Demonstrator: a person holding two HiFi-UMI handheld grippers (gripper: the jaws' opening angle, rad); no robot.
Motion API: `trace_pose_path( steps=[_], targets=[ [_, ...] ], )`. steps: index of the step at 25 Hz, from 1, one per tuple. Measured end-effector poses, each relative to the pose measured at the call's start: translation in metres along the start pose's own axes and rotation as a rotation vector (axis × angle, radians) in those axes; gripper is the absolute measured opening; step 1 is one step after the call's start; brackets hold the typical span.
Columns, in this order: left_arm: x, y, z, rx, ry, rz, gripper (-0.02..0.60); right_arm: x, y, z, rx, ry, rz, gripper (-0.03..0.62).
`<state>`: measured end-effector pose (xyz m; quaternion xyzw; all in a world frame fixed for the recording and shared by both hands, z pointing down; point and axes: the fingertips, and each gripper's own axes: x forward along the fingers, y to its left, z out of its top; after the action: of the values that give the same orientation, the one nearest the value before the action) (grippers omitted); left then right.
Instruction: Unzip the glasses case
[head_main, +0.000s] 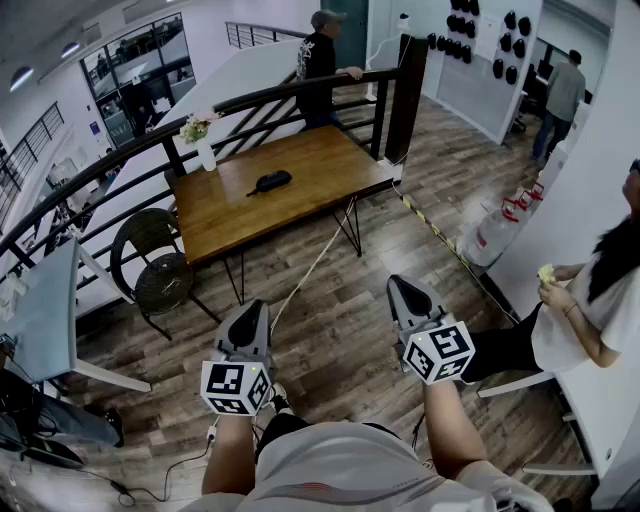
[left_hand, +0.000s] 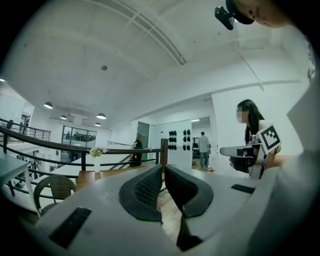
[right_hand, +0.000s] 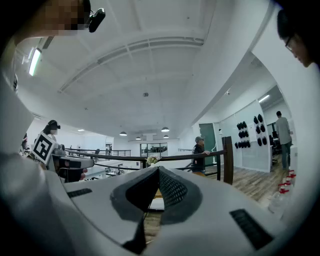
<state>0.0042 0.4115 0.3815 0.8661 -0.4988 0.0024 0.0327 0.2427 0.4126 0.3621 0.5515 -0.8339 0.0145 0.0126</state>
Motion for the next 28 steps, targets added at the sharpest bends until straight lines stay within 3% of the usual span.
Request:
trace_pose_path(
  steps=[15, 28],
  targets=[
    [0.010, -0.005, 0.003, 0.003, 0.000, -0.009, 0.028, 0.004, -0.004, 0.000, -0.004, -0.004, 0.011, 0.051],
    [0.029, 0.024, -0.001, -0.016, 0.021, -0.026, 0.028, 0.040, -0.006, -0.002, 0.024, 0.019, 0.005, 0.051]
  ],
)
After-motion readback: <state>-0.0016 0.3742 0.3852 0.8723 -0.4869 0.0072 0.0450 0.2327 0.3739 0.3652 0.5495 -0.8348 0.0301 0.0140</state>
